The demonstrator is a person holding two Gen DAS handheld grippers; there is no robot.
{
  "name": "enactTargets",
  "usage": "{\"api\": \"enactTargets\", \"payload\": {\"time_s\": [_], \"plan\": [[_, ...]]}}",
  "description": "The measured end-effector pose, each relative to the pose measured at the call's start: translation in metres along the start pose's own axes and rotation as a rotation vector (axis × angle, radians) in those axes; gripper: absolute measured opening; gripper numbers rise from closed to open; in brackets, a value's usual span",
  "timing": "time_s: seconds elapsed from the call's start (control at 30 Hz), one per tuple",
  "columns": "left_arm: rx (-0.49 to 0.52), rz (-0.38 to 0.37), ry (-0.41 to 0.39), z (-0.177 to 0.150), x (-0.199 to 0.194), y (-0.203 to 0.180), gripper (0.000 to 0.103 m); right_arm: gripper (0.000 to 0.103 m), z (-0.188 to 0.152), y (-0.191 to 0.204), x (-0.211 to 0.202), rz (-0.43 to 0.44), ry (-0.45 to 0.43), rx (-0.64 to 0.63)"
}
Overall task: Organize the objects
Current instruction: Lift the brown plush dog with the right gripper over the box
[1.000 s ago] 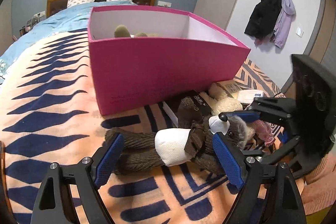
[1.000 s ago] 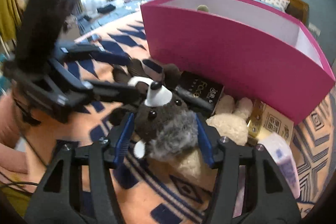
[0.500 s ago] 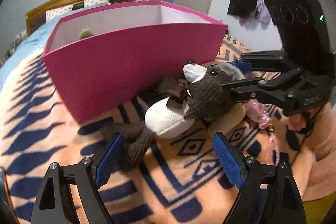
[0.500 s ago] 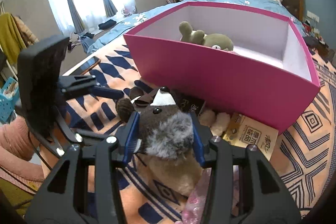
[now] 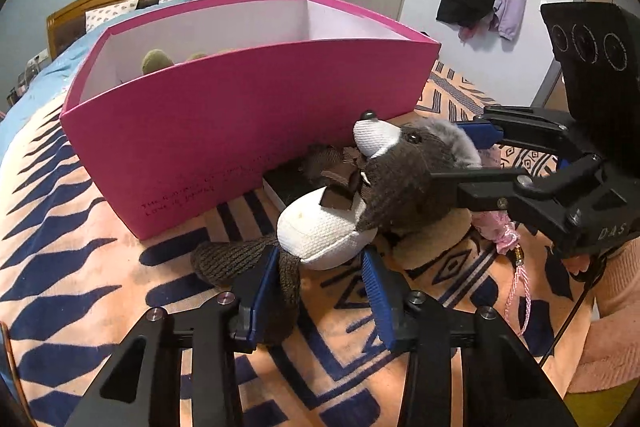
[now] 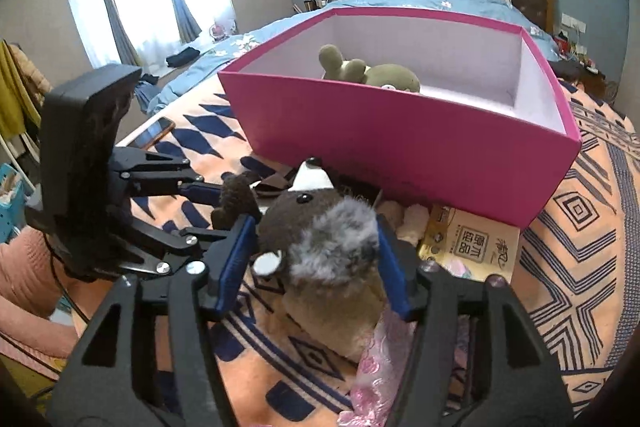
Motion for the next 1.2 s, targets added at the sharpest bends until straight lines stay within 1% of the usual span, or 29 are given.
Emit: {"api": "enactTargets", "payload": {"time_s": [0.13, 0.23, 0.33, 0.53, 0.7, 0.83, 0.93, 1.03, 1.1, 1.2], "plan": [[-0.013, -0.019, -0.022, 0.001, -0.013, -0.002, 0.042, 0.051, 0.003, 0.0, -0.004, 0.019, -0.011, 0.017], [0.0, -0.007, -0.056, 0.011, -0.026, 0.0, 0.042, 0.051, 0.01, 0.005, -0.013, 0.029, -0.032, 0.0], [0.017, 0.011, -0.098, 0.022, -0.045, -0.003, 0.042, 0.051, 0.021, 0.01, -0.029, 0.041, -0.071, -0.014], [0.045, 0.054, -0.186, 0.059, -0.082, -0.003, 0.042, 0.051, 0.054, 0.014, -0.056, 0.086, -0.148, -0.023], [0.068, 0.116, -0.225, 0.098, -0.098, 0.006, 0.042, 0.051, 0.092, 0.011, -0.07, 0.118, -0.212, -0.036], [0.056, 0.154, -0.238, 0.126, -0.098, 0.024, 0.043, 0.051, 0.124, 0.003, -0.067, 0.154, -0.236, -0.024], [0.022, 0.155, -0.229, 0.141, -0.093, 0.042, 0.043, 0.051, 0.147, -0.007, -0.056, 0.168, -0.239, -0.012], [-0.005, 0.162, -0.218, 0.156, -0.082, 0.063, 0.043, 0.051, 0.168, -0.021, -0.039, 0.179, -0.224, 0.007], [-0.038, 0.152, -0.203, 0.164, -0.071, 0.077, 0.043, 0.051, 0.179, -0.031, -0.028, 0.187, -0.213, 0.023], [-0.074, 0.15, -0.176, 0.172, -0.054, 0.096, 0.043, 0.051, 0.19, -0.046, -0.01, 0.201, -0.189, 0.051]]}}
Point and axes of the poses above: each gripper's, at about its wrist camera, not at the fingertips, and x roughly the way its jaws point, y to its left, z to its top, the point moved 8 cm from there along x, roughly the way its jaws point, and after that the axes turned 3 degrees about y, right-handed, at the moved point
